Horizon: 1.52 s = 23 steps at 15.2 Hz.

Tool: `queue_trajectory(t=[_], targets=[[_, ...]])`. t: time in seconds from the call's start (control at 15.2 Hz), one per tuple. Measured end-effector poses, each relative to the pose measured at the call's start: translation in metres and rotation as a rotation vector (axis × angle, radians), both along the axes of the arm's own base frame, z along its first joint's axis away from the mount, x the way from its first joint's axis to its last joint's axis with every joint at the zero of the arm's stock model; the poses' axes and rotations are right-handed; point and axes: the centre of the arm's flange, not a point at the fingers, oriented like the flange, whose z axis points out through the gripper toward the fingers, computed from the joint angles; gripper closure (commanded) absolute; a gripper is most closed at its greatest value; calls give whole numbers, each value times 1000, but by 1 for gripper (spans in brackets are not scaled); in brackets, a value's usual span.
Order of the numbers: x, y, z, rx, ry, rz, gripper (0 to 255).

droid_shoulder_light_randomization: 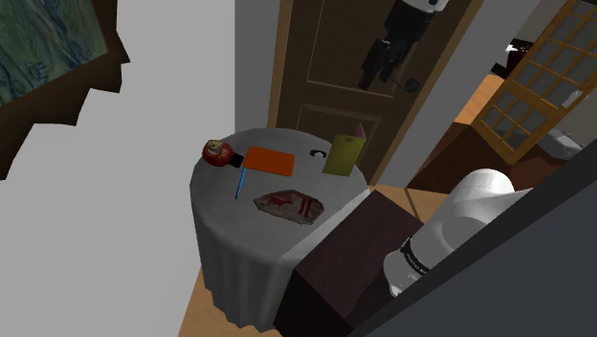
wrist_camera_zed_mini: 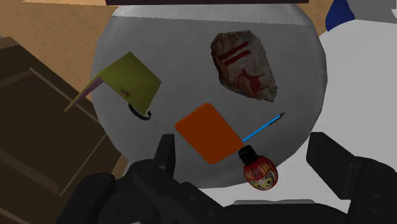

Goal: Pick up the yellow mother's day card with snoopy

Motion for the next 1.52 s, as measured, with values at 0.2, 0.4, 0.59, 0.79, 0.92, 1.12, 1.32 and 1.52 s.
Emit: queue_trajectory(t=[0.2,0.4,0.59,0.79,0.92,1.12,1.32,1.52], targets=[[0,-12,-12,1,3,34,0],[1,-40,-41,2,9,115,0],[6,-64,-71,2,15,204,0],[13,-92,-101,2,22,294,0],[19,-108,-121,3,27,354,0],[26,-136,-150,4,33,443,0],[38,-159,-180,5,39,534,0],[50,-183,-213,7,45,624,0]])
